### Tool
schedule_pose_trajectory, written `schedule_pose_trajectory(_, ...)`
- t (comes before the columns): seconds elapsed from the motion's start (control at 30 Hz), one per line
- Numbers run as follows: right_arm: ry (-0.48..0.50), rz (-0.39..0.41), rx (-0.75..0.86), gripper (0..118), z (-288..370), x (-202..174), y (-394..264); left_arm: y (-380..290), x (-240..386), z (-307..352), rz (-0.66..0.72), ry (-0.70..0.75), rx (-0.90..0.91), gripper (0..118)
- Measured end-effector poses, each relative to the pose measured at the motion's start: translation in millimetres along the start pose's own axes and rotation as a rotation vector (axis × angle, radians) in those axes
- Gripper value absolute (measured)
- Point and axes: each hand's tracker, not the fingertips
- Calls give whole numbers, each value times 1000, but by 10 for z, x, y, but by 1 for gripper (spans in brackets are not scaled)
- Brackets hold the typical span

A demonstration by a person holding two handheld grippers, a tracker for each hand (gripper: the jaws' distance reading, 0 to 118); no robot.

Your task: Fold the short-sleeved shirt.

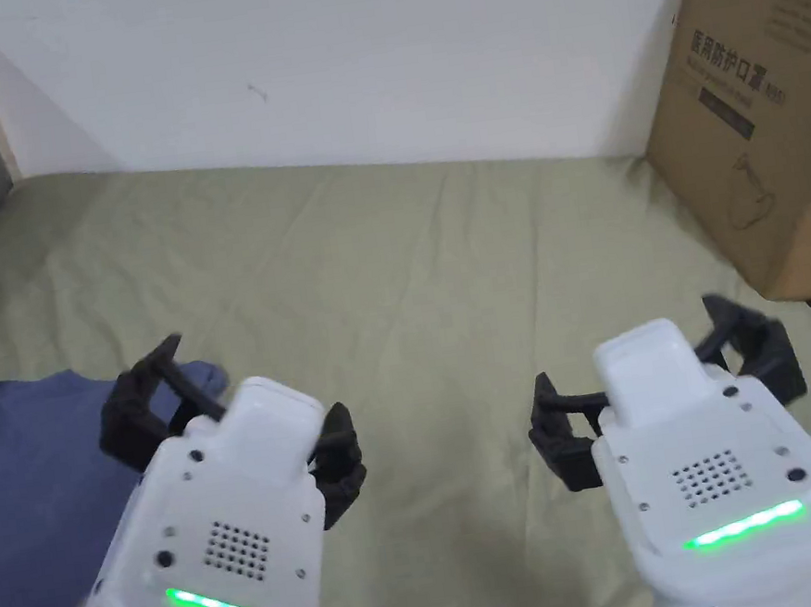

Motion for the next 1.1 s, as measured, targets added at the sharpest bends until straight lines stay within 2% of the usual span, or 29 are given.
schedule_pose_trajectory(0.07, -31, 435, 94, 118, -37, -60, 15, -7, 127, -16, -498, 76, 145, 118)
schedule_pose_trajectory(0.13, -13, 873, 187, 118, -27, -165, -49, -72, 199, -39, -893, 97, 274, 118)
schedule_pose_trajectory(0.17, -28, 1088, 246, 118, -10, -231, -125, -88, 198, -45, -1031, 79, 325, 118)
schedule_pose_trajectory(0.2, -44, 1251, 317, 118, 12, -271, -230, -106, 204, -43, -1116, 59, 365, 118)
schedule_pose_trajectory(0.23, -24, 1373, 392, 118, 26, -261, -325, -98, 188, -41, -1108, 38, 379, 118)
schedule_pose_trajectory(0.27, 17, 1421, 422, 118, 52, -252, -372, -50, 189, -31, -1067, 24, 374, 118)
schedule_pose_trajectory(0.3, 61, 1411, 399, 118, 68, -246, -369, -9, 170, -22, -990, 9, 351, 118)
schedule_pose_trajectory(0.37, 144, 1334, 285, 118, 87, -204, -294, -38, 56, -66, -865, -4, 293, 118)
schedule_pose_trajectory(0.4, 148, 1261, 240, 118, 78, -188, -229, -14, 13, -68, -813, 7, 290, 118)
schedule_pose_trajectory(0.43, 144, 1151, 205, 118, 69, -151, -134, 13, -57, -67, -743, 5, 289, 118)
schedule_pose_trajectory(0.5, 147, 847, 166, 118, 65, -2, 96, 117, -216, -40, -539, 2, 275, 118)
schedule_pose_trajectory(0.57, 134, 443, 138, 118, 68, 204, 348, 217, -410, -59, -234, 26, 226, 118)
schedule_pose_trajectory(0.67, 122, -101, 129, 118, 63, 514, 501, 405, -651, 19, 251, 86, 152, 118)
schedule_pose_trajectory(0.73, 88, -379, 92, 118, 51, 604, 471, 328, -757, -47, 499, 80, 73, 118)
schedule_pose_trajectory(0.77, 110, -499, 84, 118, 74, 626, 440, 290, -782, -44, 597, 55, 51, 118)
schedule_pose_trajectory(0.8, 129, -579, 72, 118, 68, 634, 387, 245, -788, -34, 672, 42, 38, 118)
schedule_pose_trajectory(0.87, 95, -671, 35, 118, 58, 582, 267, 158, -725, -8, 782, 65, 10, 118)
schedule_pose_trajectory(0.93, 68, -685, 19, 118, 100, 452, 192, 99, -656, 36, 814, 81, 24, 118)
schedule_pose_trajectory(1.1, 82, -728, -84, 118, 83, 223, -14, 38, -455, 94, 776, 58, 18, 118)
